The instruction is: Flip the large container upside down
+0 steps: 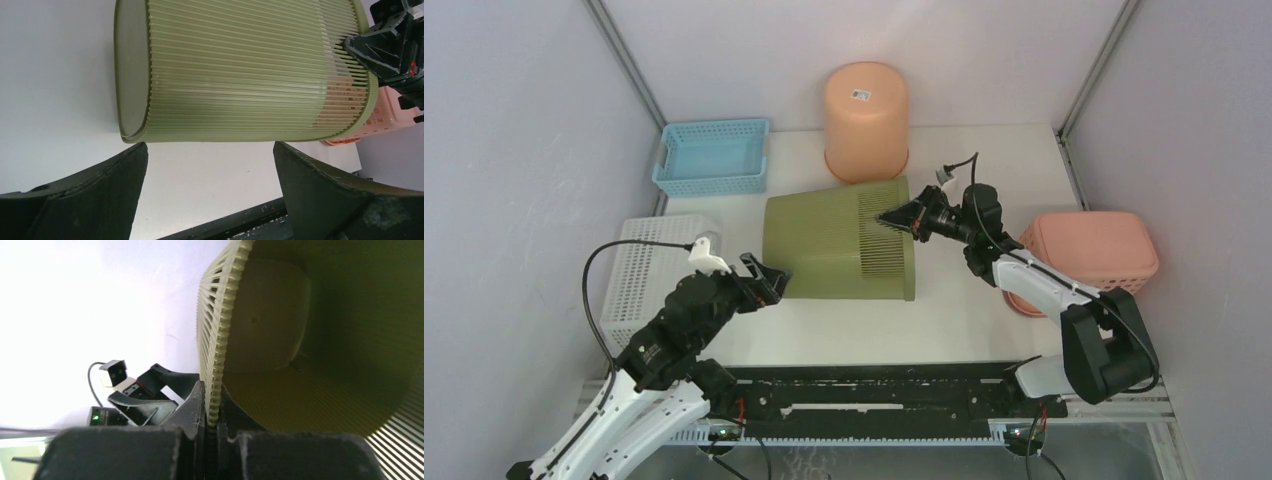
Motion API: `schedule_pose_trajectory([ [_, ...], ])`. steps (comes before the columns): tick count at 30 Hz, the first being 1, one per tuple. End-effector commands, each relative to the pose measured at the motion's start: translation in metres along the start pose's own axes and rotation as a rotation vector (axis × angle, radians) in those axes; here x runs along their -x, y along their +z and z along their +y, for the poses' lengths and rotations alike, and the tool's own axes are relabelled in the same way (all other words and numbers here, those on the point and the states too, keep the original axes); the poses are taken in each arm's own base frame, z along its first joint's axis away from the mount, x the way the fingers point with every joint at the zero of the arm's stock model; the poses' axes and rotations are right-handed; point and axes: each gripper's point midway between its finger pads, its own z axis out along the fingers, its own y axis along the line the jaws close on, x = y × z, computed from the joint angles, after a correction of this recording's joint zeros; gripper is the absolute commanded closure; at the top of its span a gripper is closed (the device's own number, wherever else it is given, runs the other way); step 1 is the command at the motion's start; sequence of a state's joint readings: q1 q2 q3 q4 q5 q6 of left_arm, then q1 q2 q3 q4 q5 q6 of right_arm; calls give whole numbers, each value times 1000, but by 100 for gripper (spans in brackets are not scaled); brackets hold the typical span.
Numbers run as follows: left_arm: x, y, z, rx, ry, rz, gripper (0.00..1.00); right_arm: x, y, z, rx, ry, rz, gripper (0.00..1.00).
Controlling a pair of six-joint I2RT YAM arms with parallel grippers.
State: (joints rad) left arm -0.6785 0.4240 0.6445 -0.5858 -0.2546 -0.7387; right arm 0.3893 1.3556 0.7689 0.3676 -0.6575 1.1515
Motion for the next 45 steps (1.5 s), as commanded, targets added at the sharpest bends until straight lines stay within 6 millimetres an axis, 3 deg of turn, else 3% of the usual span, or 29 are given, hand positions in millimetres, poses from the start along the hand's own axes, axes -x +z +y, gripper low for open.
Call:
schedule_pose_trajectory([
  [1, 18, -8, -7, -4, -27, -50, 0, 8, 0, 35, 219, -40, -23, 100],
  [4, 20, -9, -11, -11, -22, -41, 0, 10, -2, 44, 310, -11, -25, 100],
  [10, 37, -22, -17, -20, -15, -75, 0, 28, -20, 92, 606, 76, -24, 100],
  [23, 86, -67, -36, -65, -12, -178, 0, 64, -16, 146, 749, 111, -79, 100],
  [31, 101, -83, -47, -100, -21, -203, 0, 70, 30, 140, 769, 231, -100, 100],
  [38, 106, -88, -54, -129, -31, -206, 0, 58, 91, 142, 812, 360, -60, 100],
  [45, 110, -94, -53, -125, -30, -219, 0, 45, 133, 150, 874, 439, -24, 100],
])
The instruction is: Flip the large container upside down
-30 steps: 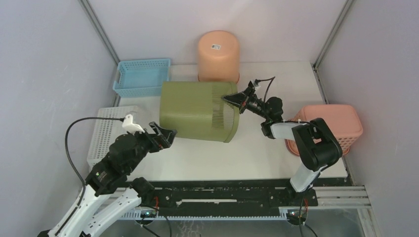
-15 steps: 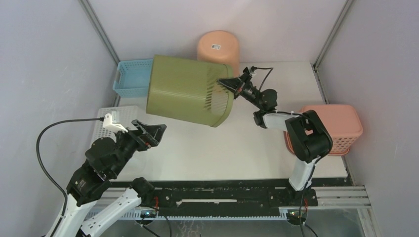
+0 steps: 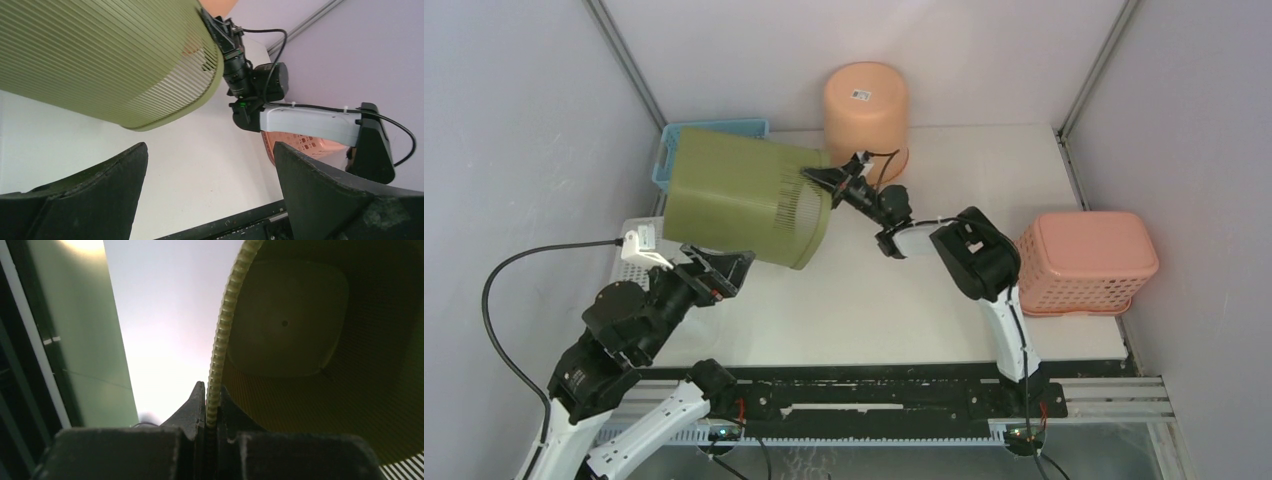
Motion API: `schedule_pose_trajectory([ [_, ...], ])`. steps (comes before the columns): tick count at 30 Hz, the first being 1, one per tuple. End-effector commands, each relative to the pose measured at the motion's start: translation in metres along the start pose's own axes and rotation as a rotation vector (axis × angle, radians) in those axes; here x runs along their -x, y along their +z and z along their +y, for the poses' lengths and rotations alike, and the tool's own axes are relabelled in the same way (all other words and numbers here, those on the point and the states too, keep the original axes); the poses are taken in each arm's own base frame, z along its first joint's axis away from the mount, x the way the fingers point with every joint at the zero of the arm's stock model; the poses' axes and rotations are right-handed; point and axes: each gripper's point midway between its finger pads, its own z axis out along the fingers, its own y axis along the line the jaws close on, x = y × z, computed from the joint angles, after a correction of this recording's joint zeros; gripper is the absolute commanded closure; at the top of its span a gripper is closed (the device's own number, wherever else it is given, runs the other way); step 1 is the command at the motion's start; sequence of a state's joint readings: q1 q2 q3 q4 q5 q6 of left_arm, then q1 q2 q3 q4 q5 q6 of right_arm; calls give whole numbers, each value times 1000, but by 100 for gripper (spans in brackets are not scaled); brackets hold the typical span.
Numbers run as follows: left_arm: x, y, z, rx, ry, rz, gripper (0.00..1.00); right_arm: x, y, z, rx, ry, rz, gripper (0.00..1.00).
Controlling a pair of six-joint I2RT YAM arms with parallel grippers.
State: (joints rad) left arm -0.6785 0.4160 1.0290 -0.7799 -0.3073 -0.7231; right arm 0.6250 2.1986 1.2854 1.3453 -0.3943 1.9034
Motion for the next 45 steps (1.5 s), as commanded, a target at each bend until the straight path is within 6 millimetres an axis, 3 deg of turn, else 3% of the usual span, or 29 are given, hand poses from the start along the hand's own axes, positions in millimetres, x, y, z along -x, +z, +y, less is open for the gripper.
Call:
schedule_pose_trajectory([
  [1, 19, -11, -11, -37, 8, -42, 0, -24, 24, 77, 298, 36, 48, 100],
  [9, 16, -9, -8, -25, 12, -39, 0, -24, 41, 31, 284, 140, 54, 100],
  [15, 13, -5, -5, -12, 15, -38, 0, -13, 37, -8, 219, 183, 36, 100],
  [21, 13, -4, -3, -5, 18, -40, 0, -7, 26, -33, 152, 191, 26, 100],
  [29, 11, 0, -3, -1, 22, -36, 0, 1, 6, -54, 64, 169, 4, 55],
  [34, 10, 1, -3, -1, 21, -34, 0, 8, -10, -61, 19, 145, -24, 36],
  [37, 10, 1, -3, -3, 19, -34, 0, 13, -20, -62, -4, 127, -42, 30],
  [45, 6, 7, -6, -9, 16, -22, 0, 31, -57, -69, -85, 91, -114, 29],
])
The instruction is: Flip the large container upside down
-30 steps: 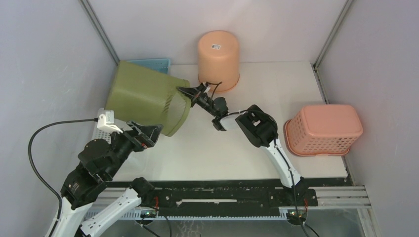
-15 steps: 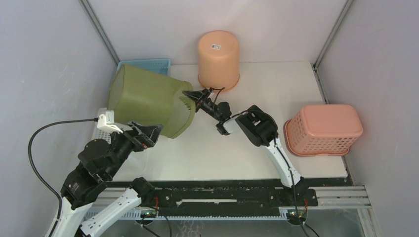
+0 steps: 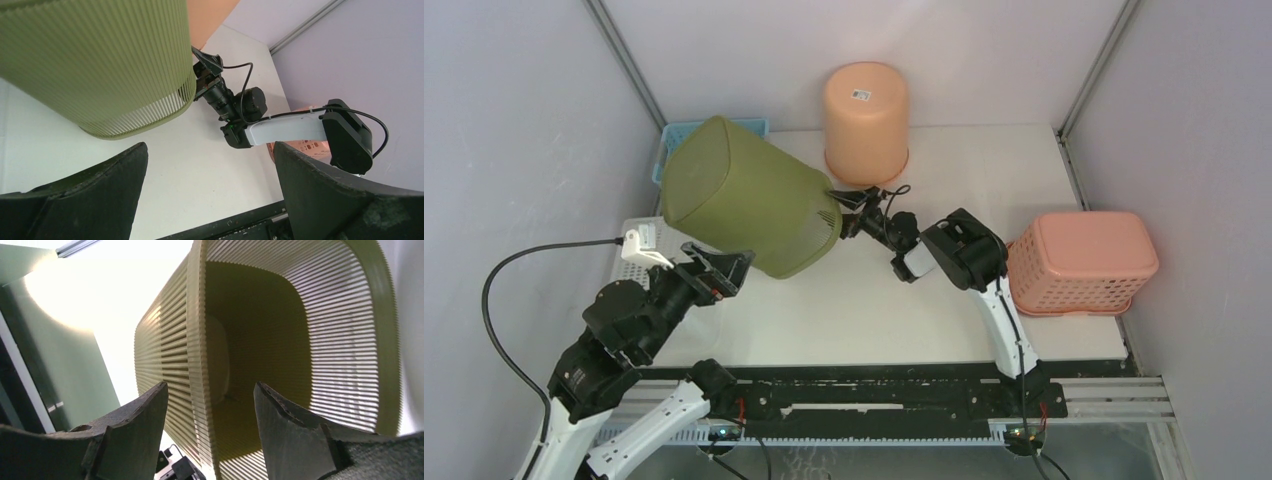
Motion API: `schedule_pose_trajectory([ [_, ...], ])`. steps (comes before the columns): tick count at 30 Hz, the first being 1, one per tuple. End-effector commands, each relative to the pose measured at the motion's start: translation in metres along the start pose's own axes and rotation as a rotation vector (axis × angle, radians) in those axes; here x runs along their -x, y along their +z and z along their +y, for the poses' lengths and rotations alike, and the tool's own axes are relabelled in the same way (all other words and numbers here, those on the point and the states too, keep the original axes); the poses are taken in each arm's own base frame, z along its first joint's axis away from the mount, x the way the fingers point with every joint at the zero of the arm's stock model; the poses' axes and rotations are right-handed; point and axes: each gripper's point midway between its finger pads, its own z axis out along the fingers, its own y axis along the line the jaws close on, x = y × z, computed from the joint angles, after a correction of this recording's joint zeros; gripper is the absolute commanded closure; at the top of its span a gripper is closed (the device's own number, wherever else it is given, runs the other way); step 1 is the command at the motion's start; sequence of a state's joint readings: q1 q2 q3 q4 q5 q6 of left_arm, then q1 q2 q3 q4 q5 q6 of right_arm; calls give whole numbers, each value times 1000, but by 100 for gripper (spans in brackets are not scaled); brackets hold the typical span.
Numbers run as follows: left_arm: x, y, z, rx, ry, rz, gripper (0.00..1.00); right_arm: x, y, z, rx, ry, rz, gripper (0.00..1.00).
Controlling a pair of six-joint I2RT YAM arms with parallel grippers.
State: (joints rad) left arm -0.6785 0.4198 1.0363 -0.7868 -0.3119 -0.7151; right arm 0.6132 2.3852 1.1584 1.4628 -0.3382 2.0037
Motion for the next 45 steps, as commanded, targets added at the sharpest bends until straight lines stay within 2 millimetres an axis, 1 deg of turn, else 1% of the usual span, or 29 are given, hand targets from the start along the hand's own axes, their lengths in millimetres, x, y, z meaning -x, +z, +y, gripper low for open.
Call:
schedule_pose_trajectory([
  [1, 5, 8, -7, -15, 7, -19, 0, -10, -16, 31, 48, -81, 17, 28],
  [7, 4, 10, -8, -19, 5, -15, 0, 3, -42, 21, -8, -101, -32, 28],
  [11, 2, 12, -7, -15, 5, -12, 0, 13, -63, 15, -48, -113, -85, 29],
  [13, 0, 15, -7, -12, 5, -8, 0, 16, -73, 12, -64, -130, -106, 28],
  [14, -2, 17, -7, -10, 7, -5, 0, 19, -78, 10, -77, -134, -115, 27],
  [16, -5, 21, -5, 2, 16, 4, 0, 22, -88, 3, -119, -136, -139, 26],
  [19, -9, 32, -1, 36, 36, 19, 0, 26, -102, -14, -219, -154, -175, 25],
  [21, -13, 40, -3, 38, 38, 31, 0, 29, -116, -30, -328, -164, -214, 24],
  [22, -15, 44, -4, 40, 40, 37, 0, 30, -122, -34, -370, -183, -230, 24],
  [23, -16, 48, -4, 44, 42, 42, 0, 33, -130, -42, -431, -198, -258, 23],
  [26, -18, 55, -4, 56, 48, 47, 0, 40, -151, -49, -571, -286, -325, 20],
  [29, -15, 56, -1, 73, 51, 29, 0, 47, -174, -46, -667, -357, -394, 17],
  [32, -8, 53, 0, 80, 51, 1, 0, 52, -196, -41, -707, -401, -450, 14],
  [34, -3, 52, 1, 87, 52, -14, 0, 49, -205, -39, -713, -422, -454, 12],
  [37, 4, 52, 7, 131, 81, -31, 0, 45, -219, -40, -750, -466, -457, 5],
  [38, 6, 53, 9, 143, 87, -35, 0, 43, -223, -39, -754, -479, -457, 4],
  [39, 7, 55, 13, 163, 96, -36, 0, 41, -227, -38, -755, -491, -453, 4],
  [41, 9, 61, 24, 215, 106, -44, 0, 33, -231, -29, -741, -532, -443, 5],
  [43, 7, 71, 40, 270, 97, -35, 0, 23, -236, -20, -739, -584, -431, 8],
  [45, 6, 82, 60, 324, 64, -34, 0, 8, -238, -5, -718, -655, -410, 14],
])
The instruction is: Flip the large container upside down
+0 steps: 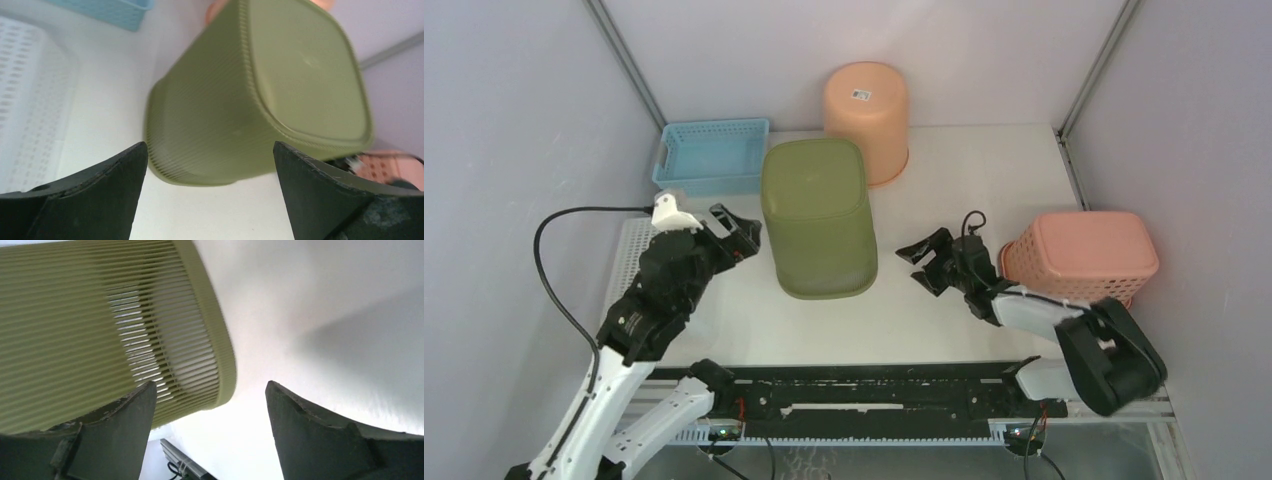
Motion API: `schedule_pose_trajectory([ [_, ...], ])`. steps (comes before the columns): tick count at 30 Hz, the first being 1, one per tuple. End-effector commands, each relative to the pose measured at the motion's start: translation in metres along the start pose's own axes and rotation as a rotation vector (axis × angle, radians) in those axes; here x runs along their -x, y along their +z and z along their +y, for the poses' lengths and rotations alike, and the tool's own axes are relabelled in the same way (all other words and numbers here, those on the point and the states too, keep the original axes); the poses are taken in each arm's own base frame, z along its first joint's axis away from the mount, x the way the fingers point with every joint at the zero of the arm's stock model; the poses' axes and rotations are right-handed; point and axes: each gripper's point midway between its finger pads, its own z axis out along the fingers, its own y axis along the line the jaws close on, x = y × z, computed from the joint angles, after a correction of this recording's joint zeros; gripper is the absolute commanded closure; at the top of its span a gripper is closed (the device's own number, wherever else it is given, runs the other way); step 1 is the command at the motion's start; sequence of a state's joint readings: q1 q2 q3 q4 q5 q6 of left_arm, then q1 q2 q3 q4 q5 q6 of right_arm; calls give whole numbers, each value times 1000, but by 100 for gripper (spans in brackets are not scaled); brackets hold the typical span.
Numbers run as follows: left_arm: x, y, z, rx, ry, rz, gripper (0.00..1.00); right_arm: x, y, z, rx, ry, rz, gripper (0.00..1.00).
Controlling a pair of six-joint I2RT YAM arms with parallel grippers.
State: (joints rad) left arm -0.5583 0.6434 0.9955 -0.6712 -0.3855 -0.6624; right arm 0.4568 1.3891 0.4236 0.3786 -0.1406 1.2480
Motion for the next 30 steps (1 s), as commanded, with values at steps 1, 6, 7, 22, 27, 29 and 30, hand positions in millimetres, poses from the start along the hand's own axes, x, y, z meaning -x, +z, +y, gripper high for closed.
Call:
schedule_pose_trajectory([
  [1, 6, 30, 29, 105, -29, -20, 0, 0, -35, 29, 84, -184, -56, 16],
  [6, 2, 69, 72, 290, -30, -49, 7, -14, -86, 69, 216, -372, -67, 21],
  [7, -4, 80, 76, 309, -32, -23, 12, -16, -95, 74, 227, -399, -65, 21],
  [22, -140, 242, 51, 399, 57, 332, 42, -34, -159, 78, 282, -527, -21, 17],
  [27, -169, 262, -24, 267, 105, 373, 41, -18, -176, 66, 263, -529, -80, 16],
  [29, -185, 274, -53, 224, 121, 415, 40, -12, -178, 60, 246, -525, -89, 15],
  [30, -188, 280, -70, 200, 123, 422, 40, -9, -179, 56, 236, -523, -92, 15],
])
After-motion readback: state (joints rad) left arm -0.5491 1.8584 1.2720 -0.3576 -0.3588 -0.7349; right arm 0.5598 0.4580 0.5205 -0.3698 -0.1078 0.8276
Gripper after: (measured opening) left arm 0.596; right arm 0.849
